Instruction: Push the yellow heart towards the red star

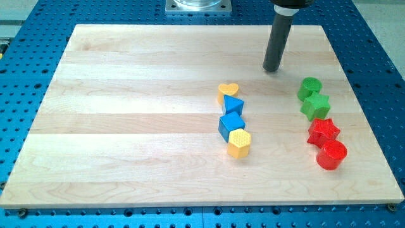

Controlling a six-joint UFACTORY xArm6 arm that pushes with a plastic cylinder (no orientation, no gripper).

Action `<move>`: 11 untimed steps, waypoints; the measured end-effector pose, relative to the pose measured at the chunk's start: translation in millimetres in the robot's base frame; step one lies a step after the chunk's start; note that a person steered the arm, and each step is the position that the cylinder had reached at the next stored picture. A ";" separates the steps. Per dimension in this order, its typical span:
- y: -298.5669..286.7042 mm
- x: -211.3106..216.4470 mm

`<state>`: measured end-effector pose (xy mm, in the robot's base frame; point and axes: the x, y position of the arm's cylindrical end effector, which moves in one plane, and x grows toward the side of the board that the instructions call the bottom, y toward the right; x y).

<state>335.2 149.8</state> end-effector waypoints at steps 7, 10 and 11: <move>-200.8 55.8; -195.3 172.5; -149.0 123.7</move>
<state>458.8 0.8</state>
